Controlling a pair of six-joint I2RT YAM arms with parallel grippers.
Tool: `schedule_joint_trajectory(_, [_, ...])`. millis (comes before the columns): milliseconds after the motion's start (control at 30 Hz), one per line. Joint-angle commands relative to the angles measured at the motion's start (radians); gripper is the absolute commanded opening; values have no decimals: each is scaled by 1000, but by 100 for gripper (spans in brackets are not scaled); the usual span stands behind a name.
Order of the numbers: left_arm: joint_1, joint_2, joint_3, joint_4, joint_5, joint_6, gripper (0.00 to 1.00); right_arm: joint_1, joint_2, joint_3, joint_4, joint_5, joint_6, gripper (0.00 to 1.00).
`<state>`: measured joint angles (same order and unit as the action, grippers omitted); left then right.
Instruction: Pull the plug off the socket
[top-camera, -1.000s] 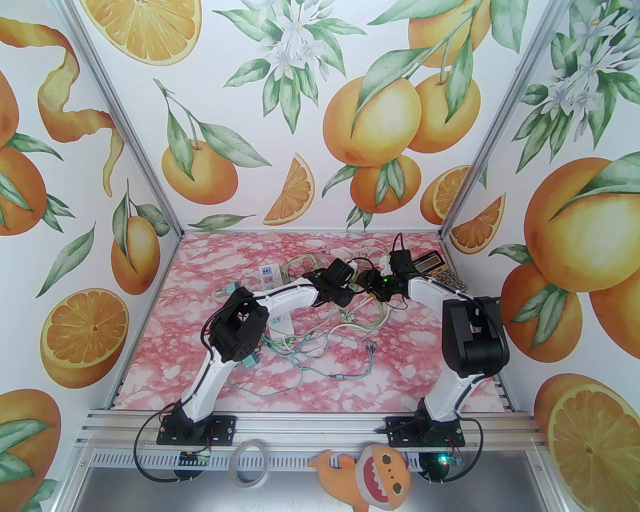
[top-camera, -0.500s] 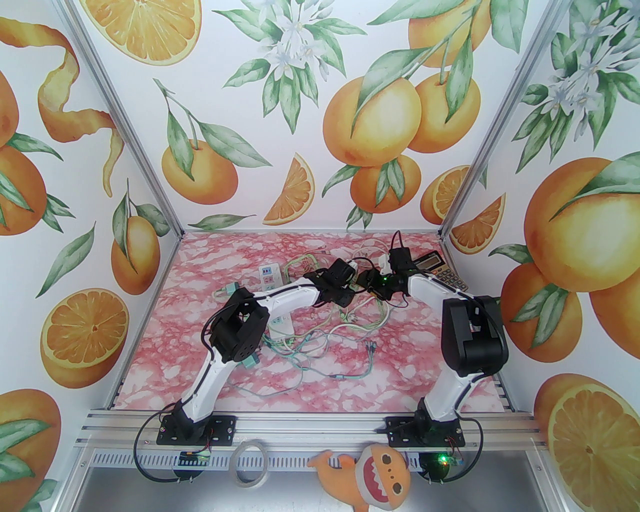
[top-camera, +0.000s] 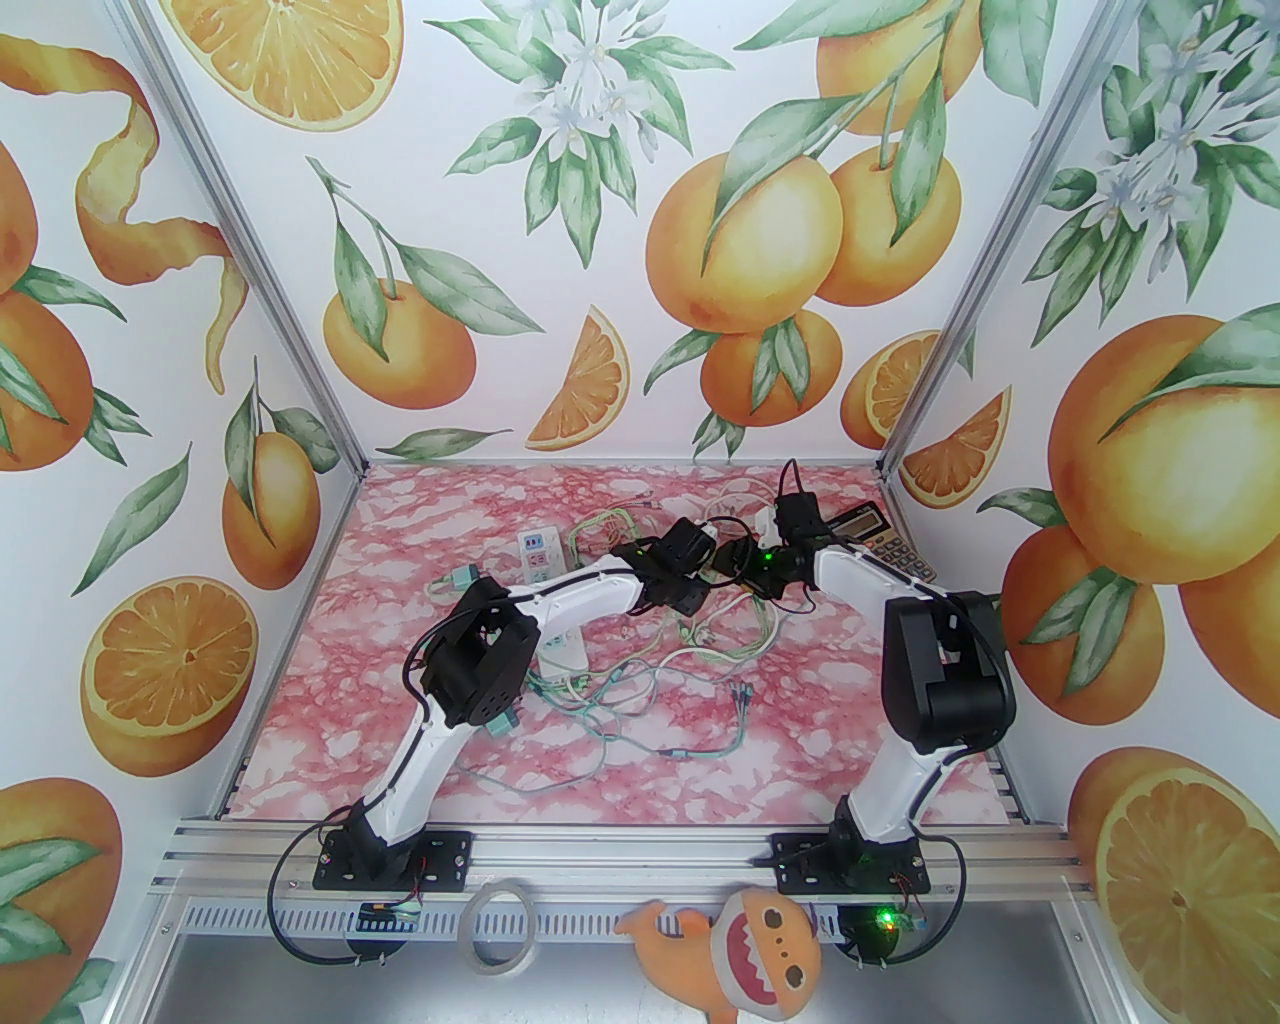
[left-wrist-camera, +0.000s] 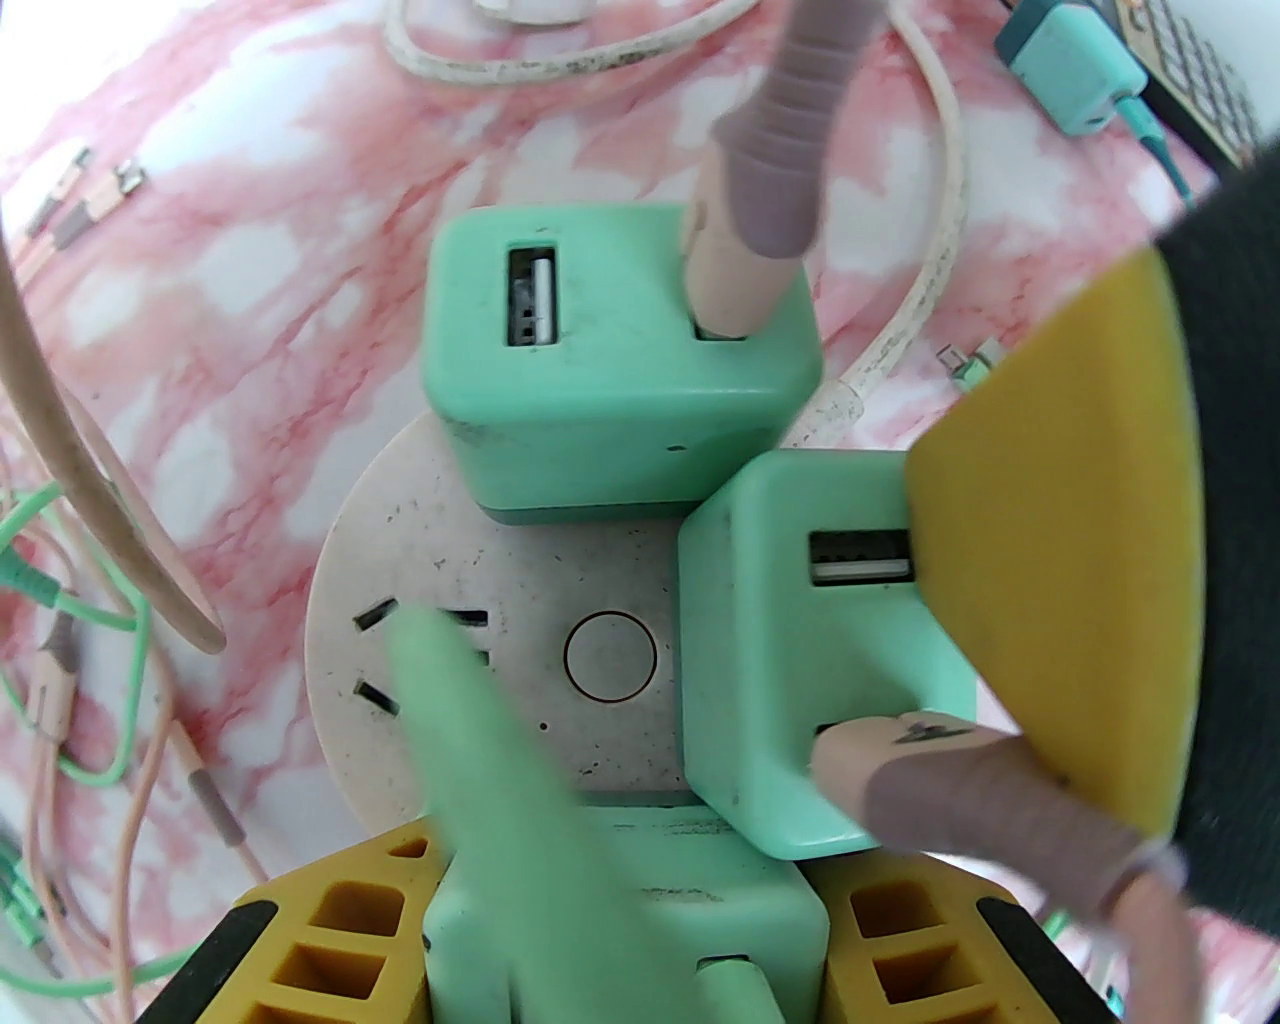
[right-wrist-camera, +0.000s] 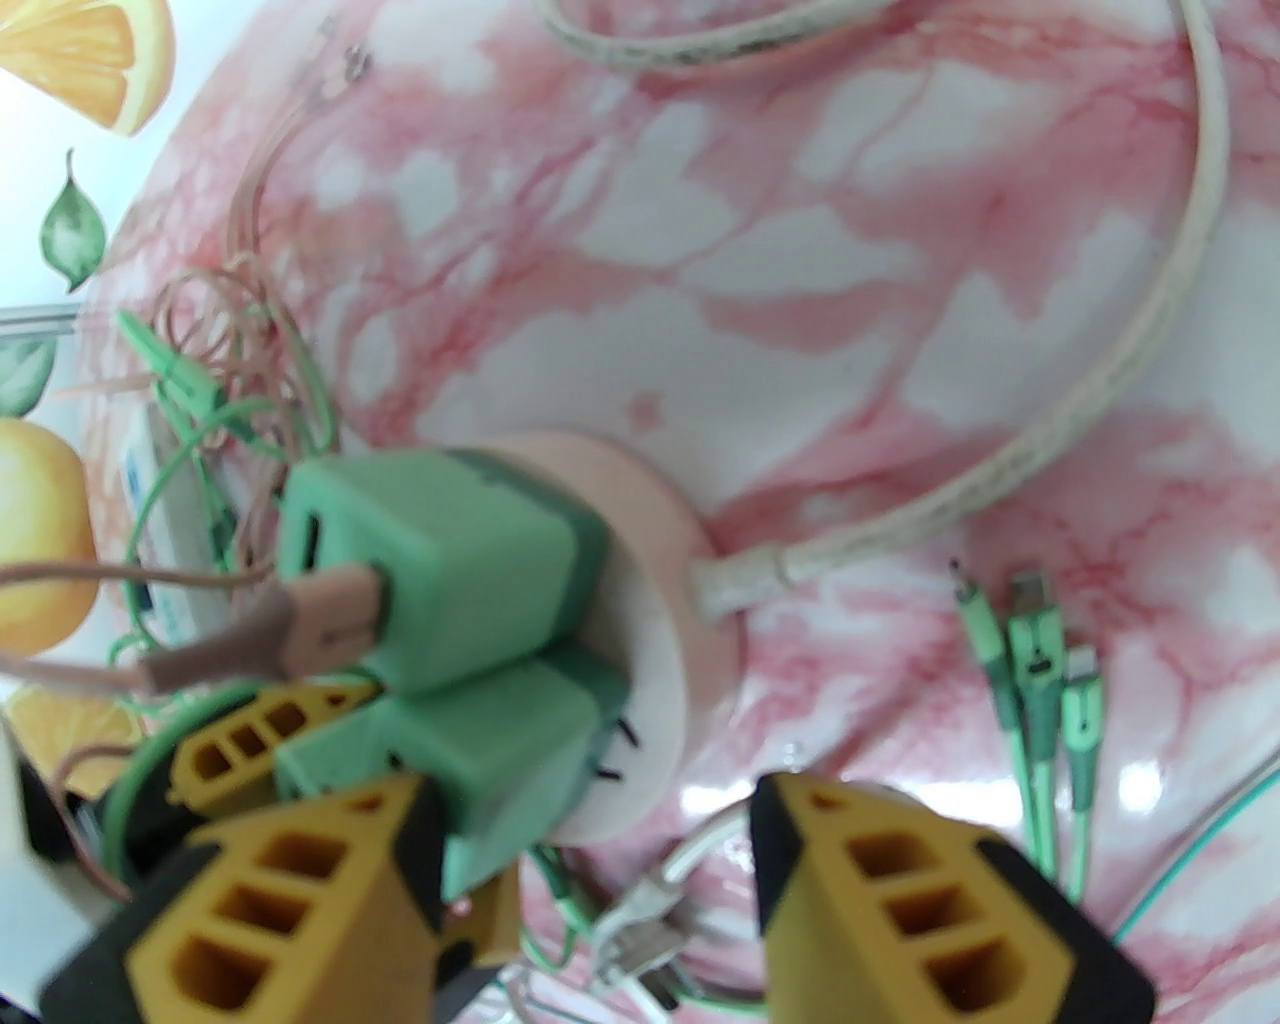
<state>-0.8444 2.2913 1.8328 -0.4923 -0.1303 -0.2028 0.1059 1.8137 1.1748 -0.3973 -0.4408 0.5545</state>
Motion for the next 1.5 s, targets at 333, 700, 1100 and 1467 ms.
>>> schedule_joint_trajectory(333, [71,-75,6,54,146,-95,36,21,73,-6,-131,111,-32,55])
schedule_joint_trajectory(700, [-3,-41,70,-26,-37,47,35,30,80,6,-142,123,-38,55])
schedule_joint_trajectory(1100, [68,-88,3,37,140,-97,33,38,82,7,-150,133,-45,55])
schedule_joint_trajectory(1467, [45,-71,41,0,93,-43,33,43,79,6,-152,136,-49,54])
